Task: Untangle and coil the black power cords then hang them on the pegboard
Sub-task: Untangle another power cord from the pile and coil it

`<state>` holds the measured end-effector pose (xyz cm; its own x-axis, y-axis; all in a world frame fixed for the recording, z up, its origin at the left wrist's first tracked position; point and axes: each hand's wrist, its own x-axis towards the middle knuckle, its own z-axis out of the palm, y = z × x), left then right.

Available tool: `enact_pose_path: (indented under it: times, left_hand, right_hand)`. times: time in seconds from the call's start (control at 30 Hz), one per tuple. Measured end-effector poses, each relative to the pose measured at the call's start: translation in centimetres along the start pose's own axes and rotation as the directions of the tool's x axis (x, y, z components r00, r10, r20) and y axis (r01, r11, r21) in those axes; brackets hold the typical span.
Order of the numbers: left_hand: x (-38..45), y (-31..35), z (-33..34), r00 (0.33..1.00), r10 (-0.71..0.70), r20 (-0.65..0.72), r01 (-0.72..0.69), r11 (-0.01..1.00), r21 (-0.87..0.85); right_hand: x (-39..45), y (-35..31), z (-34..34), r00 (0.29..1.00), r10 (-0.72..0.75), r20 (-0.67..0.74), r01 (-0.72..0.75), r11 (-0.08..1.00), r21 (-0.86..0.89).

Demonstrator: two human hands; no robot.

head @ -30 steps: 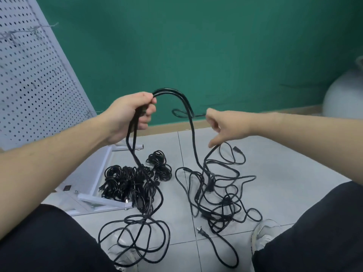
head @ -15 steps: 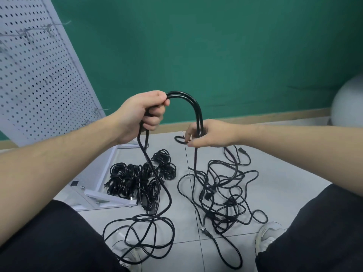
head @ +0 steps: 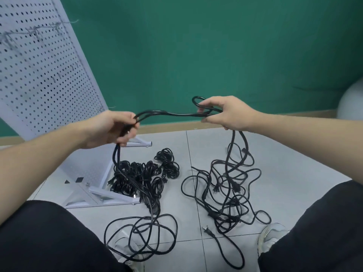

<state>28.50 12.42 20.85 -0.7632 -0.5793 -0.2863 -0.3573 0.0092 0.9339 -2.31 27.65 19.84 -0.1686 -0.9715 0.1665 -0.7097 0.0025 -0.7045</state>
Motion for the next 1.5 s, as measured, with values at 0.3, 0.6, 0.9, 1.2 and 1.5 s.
enact_pose_path:
  times: [0.3,0.6,0.9,1.2,1.5]
  left_hand:
    - [0.8,2.1,4.2,0.803,-0.141,0.58,0.189,0.982,-0.023]
    - [2.0,2.4,10.3,0.927,-0.173,0.332,0.19,0.981,-0.02]
    - [3.4,3.0,8.9,0.997,-0.053,-0.058,0.05,0.997,-0.052]
    - [2.4,1.9,6.1,0.983,-0.028,-0.184,0.019,0.999,-0.05]
    - [0.6,-0.4,0.0,0.947,-0.021,-0.321,0.018,1.0,-0.012]
  right_hand:
    - [0.1,-2.6,1.6,0.975,-0.139,0.171,0.188,0.93,-0.315]
    - [-0.1,-3.8,2.0,0.887,-0.397,0.235,0.458,0.825,-0.331]
    - [0.1,-3.7,0.8,0.986,-0.129,-0.105,0.161,0.898,0.409]
    - [-0.6,-2.9,-0.6,0.923,0.248,0.294,-0.375,0.744,0.552]
    - [-1.7,-3.7,-0.3,0.811,0.187,0.555,-0.435,0.827,0.356]
